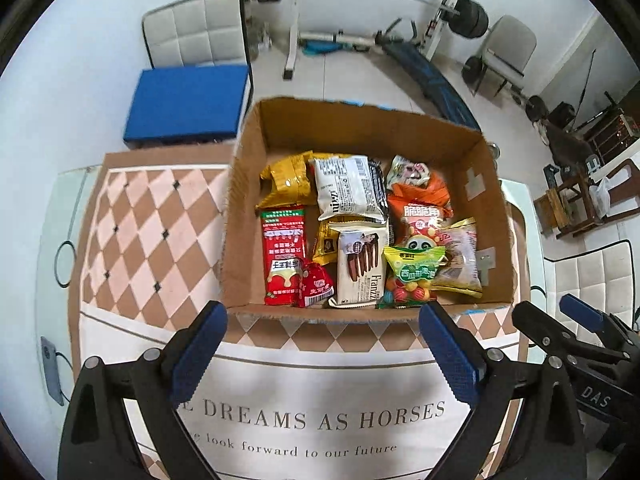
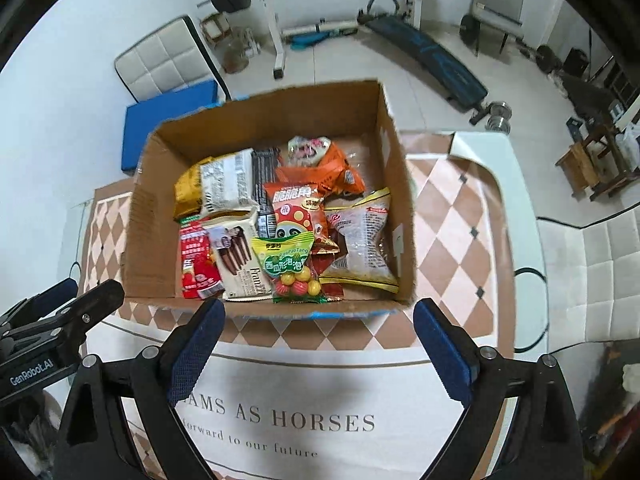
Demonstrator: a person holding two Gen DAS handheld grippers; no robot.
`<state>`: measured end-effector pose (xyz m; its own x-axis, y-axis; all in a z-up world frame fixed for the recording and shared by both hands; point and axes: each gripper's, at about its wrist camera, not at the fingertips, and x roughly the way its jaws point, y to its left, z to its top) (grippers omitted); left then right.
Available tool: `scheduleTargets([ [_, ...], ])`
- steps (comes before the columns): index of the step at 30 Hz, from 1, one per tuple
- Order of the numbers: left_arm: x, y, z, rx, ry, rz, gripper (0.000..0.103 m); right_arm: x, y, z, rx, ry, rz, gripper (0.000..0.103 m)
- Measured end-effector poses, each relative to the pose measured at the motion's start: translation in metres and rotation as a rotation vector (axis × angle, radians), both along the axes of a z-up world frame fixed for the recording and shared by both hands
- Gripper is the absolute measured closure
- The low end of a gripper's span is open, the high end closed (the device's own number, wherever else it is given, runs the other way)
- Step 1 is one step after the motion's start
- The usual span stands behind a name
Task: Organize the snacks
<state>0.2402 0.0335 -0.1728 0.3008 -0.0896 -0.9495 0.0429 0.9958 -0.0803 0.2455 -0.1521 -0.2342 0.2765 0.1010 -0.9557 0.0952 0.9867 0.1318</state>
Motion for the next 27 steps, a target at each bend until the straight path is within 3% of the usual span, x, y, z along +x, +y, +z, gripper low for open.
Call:
scheduleTargets([
  [17, -0.131, -0.002, 0.091, 0.006, -0.223, -0.045, 0.005, -0.144, 0.006, 0.111, -0.012, -0.202, 0.011, 0.006],
  [27, -0.174, -0.004, 0.132, 0.017, -0.317, -0.062, 0.005, -0.199, 0.006, 0.156, 0.011, -0.261, 0.019, 0.006],
])
